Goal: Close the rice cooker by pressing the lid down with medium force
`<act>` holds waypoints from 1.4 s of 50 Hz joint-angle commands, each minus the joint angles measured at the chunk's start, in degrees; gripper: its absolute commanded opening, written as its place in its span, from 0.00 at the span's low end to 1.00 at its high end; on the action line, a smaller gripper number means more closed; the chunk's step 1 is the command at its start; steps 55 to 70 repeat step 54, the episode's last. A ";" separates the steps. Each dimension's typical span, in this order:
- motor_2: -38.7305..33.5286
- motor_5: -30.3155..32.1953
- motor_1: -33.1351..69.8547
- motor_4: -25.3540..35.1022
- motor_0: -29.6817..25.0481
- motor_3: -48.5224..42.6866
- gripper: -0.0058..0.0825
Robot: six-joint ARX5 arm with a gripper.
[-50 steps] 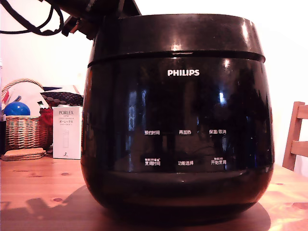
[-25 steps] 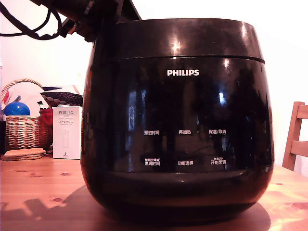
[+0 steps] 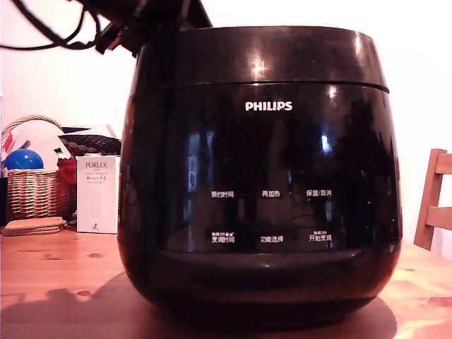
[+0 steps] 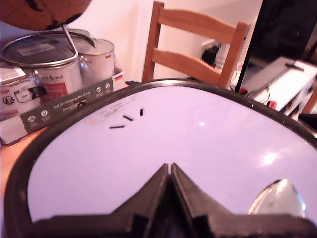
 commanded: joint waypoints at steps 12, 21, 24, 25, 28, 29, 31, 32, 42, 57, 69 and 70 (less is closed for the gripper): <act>5.07 7.26 -0.66 -1.92 6.40 -2.43 0.04; 7.80 11.15 -3.54 -4.00 12.81 -3.56 0.04; 8.02 13.20 -4.55 -5.66 14.99 -3.58 0.04; 8.02 13.20 -4.90 -6.08 15.76 -3.61 0.04; 8.02 14.58 -5.92 -7.80 18.01 -3.96 0.04; 8.02 14.58 -6.25 -7.80 18.62 -4.17 0.04; 8.02 15.98 -6.84 -9.44 20.24 -4.68 0.04; 8.02 15.98 -7.08 -9.44 21.00 -4.90 0.04; 8.02 16.41 -9.16 -13.62 27.67 -7.23 0.04; 8.02 16.37 -10.01 -13.90 30.73 -9.66 0.04; 8.02 16.37 -10.01 -13.90 30.73 -9.66 0.04; 8.02 16.37 -10.01 -13.90 30.73 -9.66 0.04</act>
